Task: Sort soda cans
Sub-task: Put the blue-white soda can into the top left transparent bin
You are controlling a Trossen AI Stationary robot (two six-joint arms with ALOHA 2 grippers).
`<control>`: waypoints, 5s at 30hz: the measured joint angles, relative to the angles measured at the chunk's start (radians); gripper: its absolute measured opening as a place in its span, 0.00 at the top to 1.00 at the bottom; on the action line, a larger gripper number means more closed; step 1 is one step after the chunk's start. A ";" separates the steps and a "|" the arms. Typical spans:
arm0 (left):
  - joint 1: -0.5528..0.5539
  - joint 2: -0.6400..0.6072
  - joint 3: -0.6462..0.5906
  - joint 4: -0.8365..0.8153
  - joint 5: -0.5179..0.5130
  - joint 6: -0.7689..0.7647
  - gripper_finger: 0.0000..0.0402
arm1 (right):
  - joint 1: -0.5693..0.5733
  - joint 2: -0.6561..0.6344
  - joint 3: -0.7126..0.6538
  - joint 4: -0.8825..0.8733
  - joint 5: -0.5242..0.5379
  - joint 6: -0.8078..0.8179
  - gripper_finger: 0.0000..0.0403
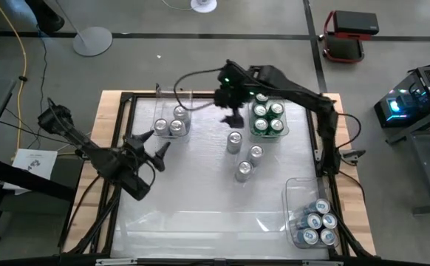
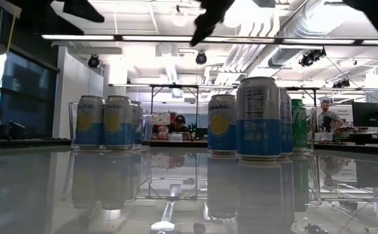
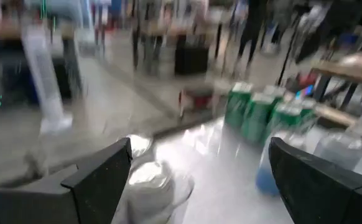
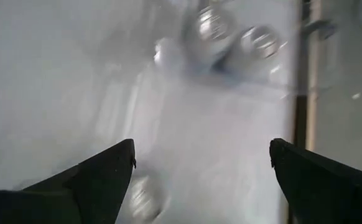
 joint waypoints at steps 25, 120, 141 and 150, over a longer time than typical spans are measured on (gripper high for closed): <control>0.118 0.436 -0.094 1.740 0.728 1.314 0.11 | 0.380 -0.810 -0.906 0.307 0.223 0.506 0.10; 0.939 0.832 0.365 1.332 1.823 1.681 0.27 | 0.762 -1.060 -1.735 1.440 0.946 0.812 0.10; 1.094 0.107 0.216 0.860 1.438 1.774 0.26 | 0.762 -1.060 -1.735 1.417 0.946 0.812 0.10; 1.348 -0.235 -0.079 0.919 1.432 1.668 0.26 | 0.762 -1.060 -1.735 1.417 0.954 0.804 0.10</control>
